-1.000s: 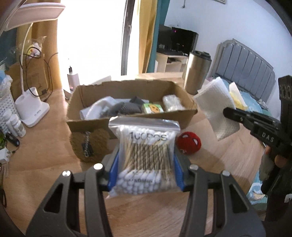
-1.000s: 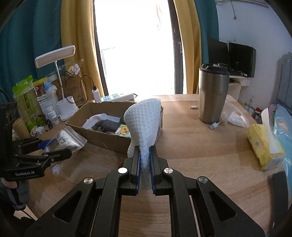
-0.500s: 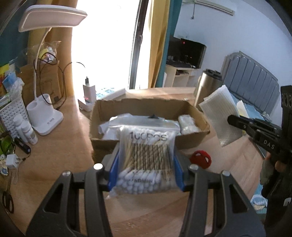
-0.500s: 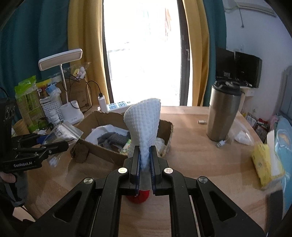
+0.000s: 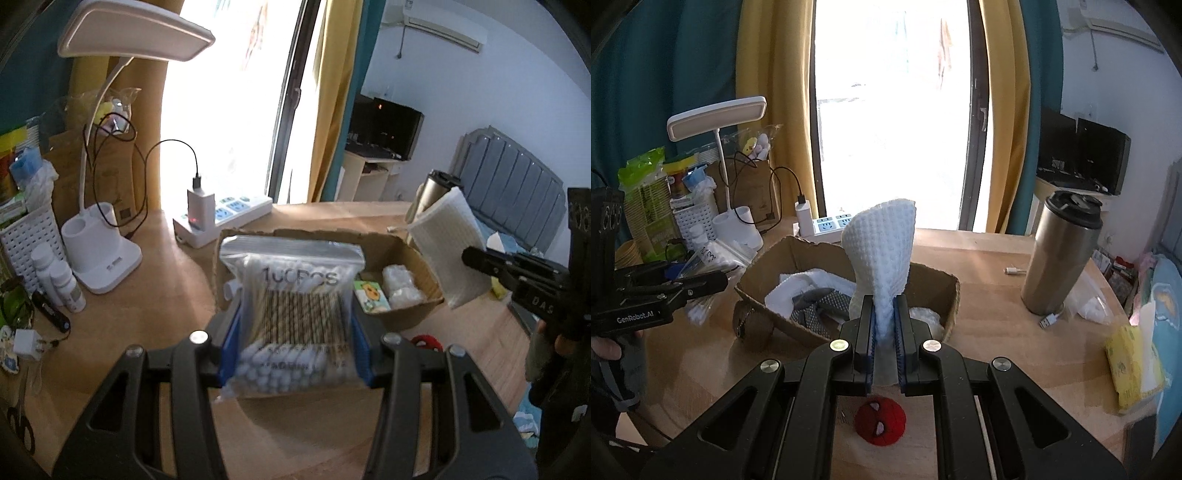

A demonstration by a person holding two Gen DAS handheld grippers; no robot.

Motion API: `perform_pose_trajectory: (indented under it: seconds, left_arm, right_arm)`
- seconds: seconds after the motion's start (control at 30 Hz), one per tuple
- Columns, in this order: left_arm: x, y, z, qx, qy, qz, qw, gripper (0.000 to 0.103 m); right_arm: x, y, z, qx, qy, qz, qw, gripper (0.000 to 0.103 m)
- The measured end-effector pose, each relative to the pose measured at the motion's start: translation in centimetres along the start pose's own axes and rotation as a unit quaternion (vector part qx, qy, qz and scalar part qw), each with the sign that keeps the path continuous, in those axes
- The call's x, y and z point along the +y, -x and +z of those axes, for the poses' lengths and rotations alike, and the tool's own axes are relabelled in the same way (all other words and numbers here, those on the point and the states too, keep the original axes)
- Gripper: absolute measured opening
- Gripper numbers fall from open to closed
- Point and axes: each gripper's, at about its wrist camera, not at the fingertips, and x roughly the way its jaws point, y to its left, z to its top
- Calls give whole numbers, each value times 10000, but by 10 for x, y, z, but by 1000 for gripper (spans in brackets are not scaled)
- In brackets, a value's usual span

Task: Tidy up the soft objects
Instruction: 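Drop the swab bag into the box with the left tool while the right tool drops the cloth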

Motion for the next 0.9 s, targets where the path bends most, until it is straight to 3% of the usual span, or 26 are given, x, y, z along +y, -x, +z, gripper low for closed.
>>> perform_pose_trajectory:
  seconds: [0.9]
  left_arm:
    - [34,-44,20,-66,174,-153,9997,51]
  right_arm:
    - [32,-64,20,219,231,357,9989,10]
